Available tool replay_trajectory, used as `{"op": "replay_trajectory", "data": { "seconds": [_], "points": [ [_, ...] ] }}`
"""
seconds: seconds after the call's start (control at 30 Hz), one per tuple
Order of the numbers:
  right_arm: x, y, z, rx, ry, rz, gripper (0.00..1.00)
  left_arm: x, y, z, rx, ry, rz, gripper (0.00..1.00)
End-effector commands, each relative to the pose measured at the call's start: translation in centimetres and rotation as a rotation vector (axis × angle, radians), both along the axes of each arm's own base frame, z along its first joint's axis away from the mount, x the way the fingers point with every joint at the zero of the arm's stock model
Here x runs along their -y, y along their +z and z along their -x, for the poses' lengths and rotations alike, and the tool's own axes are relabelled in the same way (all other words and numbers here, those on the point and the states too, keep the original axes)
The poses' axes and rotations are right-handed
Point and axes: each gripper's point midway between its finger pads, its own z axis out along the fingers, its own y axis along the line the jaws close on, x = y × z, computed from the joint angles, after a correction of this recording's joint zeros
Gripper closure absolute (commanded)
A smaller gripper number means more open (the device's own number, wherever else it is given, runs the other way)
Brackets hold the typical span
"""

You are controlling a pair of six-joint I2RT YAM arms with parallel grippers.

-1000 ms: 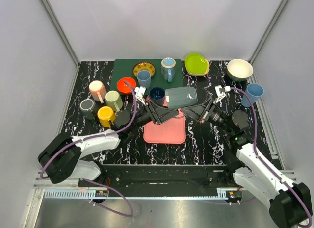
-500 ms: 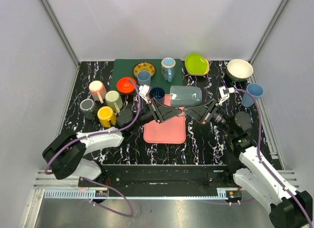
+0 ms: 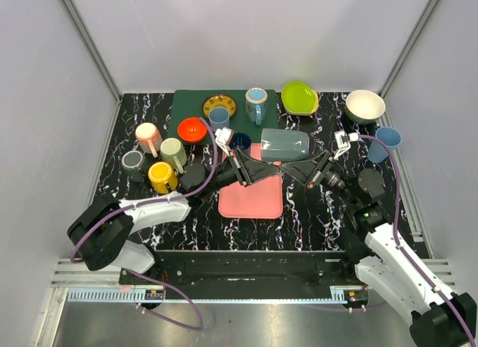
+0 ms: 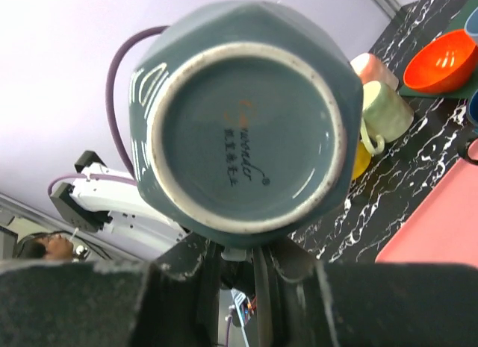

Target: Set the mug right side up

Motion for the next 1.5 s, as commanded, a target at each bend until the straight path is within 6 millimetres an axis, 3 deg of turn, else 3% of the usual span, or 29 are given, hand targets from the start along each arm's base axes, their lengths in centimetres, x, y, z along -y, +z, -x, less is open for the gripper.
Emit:
{"op": "replay_trajectory", "data": {
  "seconds": [0.0,0.13,0.17,0.23,0.27,0.33,0.37,0.4,0.43,0.47,0.5,0.53,0.57,0.6,0.63,0.7,0.73,0.8,0.83,0.87,0.93,0.97,1.03,1.07,1.13,1.17,1.37,1.43,1.47],
  "points": [
    [-0.5,0.7,1.1,0.057,0.056,0.032,1.00,-0.8,7.0,1.9,0.156,-0.034,0.185,1.00],
    [-0.4,0.6,1.4,0.048,0.055,0.055,1.00,-1.2,6.6,1.3,0.146,0.023,0.153,1.00],
    [-0.3,0.4,1.2,0.060,0.039,0.082,0.89,-1.0,5.2,0.5,0.108,0.060,0.094,1.00],
    [0.4,0.4,1.0,0.058,-0.009,0.140,0.64,-1.8,5.5,0.2,0.170,0.134,0.031,1.00],
    [0.7,1.3,1.0,0.073,-0.036,0.153,0.44,-1.6,3.2,-1.1,0.119,0.188,-0.092,1.00],
    [1.8,0.1,0.8,0.009,-0.098,0.224,0.32,-2.8,3.8,-2.2,0.206,0.302,-0.217,1.00],
    [2.6,1.0,0.4,0.041,-0.160,0.257,0.25,-3.5,1.1,-3.4,0.162,0.360,-0.358,1.00],
    [3.3,-0.2,0.4,-0.011,-0.188,0.306,0.15,-4.4,1.2,-3.8,0.226,0.408,-0.425,1.00],
    [4.0,-0.4,0.2,-0.016,-0.229,0.336,0.13,-4.9,1.9,-4.4,0.241,0.444,-0.461,1.00],
    [5.0,0.0,-0.3,-0.019,-0.300,0.356,0.12,-5.9,0.0,-5.1,0.211,0.480,-0.570,1.00],
    [5.7,-0.9,-0.3,-0.057,-0.325,0.390,0.10,-6.5,-0.5,-5.7,0.235,0.518,-0.628,1.00],
    [6.3,-1.1,-0.3,-0.067,-0.358,0.407,0.10,-6.7,0.3,-6.2,0.249,0.537,-0.649,1.00],
    [7.4,-1.2,-0.8,-0.085,-0.424,0.424,0.10,-7.5,-1.4,-6.7,0.220,0.559,-0.750,1.00],
    [7.9,-2.2,-0.7,-0.122,-0.444,0.459,0.09,-7.6,-3.1,-7.5,0.213,0.568,-0.842,1.00],
    [8.8,-2.5,-1.1,-0.139,-0.497,0.479,0.09,-7.3,-2.1,-8.1,0.219,0.577,-0.867,1.00],
    [9.8,-3.5,-1.0,-0.185,-0.537,0.520,0.09,-7.4,-6.0,-9.1,0.198,0.544,-1.064,1.00],
    [10.2,-3.8,-1.1,-0.198,-0.552,0.538,0.09,-6.9,-5.4,-9.6,0.203,0.549,-1.076,1.00],
    [11.2,-4.4,-1.1,-0.226,-0.596,0.570,0.10,-6.5,-7.2,-10.4,0.199,0.544,-1.154,1.00],
    [11.3,-4.4,-1.1,-0.226,-0.601,0.575,0.09,-6.1,-6.4,-10.8,0.212,0.553,-1.151,1.00],
    [11.4,-4.6,-0.9,-0.230,-0.603,0.579,0.10,-5.8,-7.8,-11.2,0.202,0.542,-1.208,1.00],
    [11.4,-4.6,-0.7,-0.228,-0.602,0.571,0.10,-5.0,-7.2,-12.0,0.223,0.540,-1.229,1.00],
    [11.3,-4.8,-0.7,-0.228,-0.596,0.569,0.10,-4.7,-8.9,-12.4,0.225,0.519,-1.296,1.00],
    [11.3,-5.1,-0.7,-0.237,-0.591,0.574,0.10,-3.8,-8.5,-13.2,0.242,0.518,-1.318,1.00],
    [11.3,-5.3,-0.7,-0.241,-0.593,0.577,0.10,-3.7,-10.6,-13.6,0.229,0.501,-1.393,1.00],
    [11.3,-5.5,-0.8,-0.244,-0.593,0.578,0.10,-3.3,-10.9,-14.4,0.244,0.499,-1.429,1.00],
    [11.3,-5.6,-0.8,-0.248,-0.593,0.581,0.11,-3.3,-12.6,-14.7,0.237,0.488,-1.483,1.00],
    [11.3,-5.9,-0.8,-0.252,-0.591,0.589,0.10,-2.7,-15.0,-16.5,0.242,0.476,-1.554,1.00],
    [11.3,-6.1,-0.8,-0.255,-0.589,0.592,0.11,-2.3,-14.9,-17.3,0.236,0.479,-1.553,1.00],
    [11.3,-6.1,-0.8,-0.255,-0.590,0.594,0.11,-2.7,-16.1,-17.6,0.215,0.462,-1.583,1.00]
  ]
}}
